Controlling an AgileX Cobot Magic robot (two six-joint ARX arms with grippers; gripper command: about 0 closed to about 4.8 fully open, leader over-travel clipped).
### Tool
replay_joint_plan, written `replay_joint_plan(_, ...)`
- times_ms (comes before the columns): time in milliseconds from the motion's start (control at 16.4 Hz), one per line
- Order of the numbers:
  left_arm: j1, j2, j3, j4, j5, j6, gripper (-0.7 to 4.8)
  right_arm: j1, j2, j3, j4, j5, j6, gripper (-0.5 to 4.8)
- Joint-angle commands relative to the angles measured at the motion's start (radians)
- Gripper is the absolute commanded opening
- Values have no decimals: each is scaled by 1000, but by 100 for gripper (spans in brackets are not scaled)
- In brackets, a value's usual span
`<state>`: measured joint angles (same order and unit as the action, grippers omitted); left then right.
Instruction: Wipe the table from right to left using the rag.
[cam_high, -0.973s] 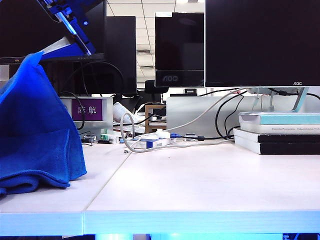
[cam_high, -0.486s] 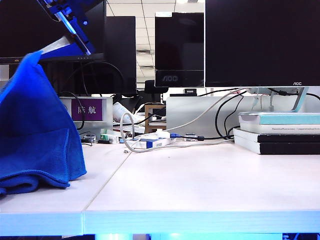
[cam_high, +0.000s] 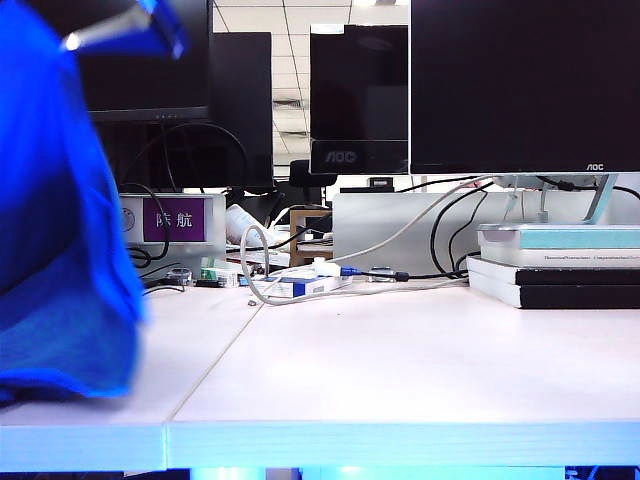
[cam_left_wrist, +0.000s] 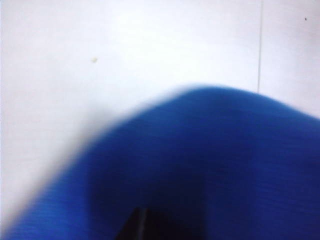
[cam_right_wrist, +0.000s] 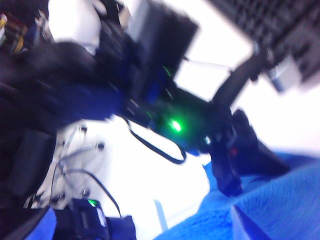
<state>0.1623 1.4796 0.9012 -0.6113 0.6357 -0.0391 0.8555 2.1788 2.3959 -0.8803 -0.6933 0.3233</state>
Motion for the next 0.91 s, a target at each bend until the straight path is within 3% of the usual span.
replay_joint_plan(61,-10,-3,0,26,-48,1,-5,-25,-51,5,24,-1,-1,479)
replay_joint_plan(182,-10,-4,0,43,-10,0,-5,-40,-60,4,22,-8,-6,479)
replay_joint_plan(304,-10,-5,2,56,122,-12,-5,-40,-58,3,10,-8,-29,479)
replay_joint_plan(426,-10,-10,2,64,210,-80,-5,-37,-56,3,2,2,-46,479)
replay_joint_plan(912,-10,-79,8,66,311,-165,-5,-32,0,2,-119,19,-111,479)
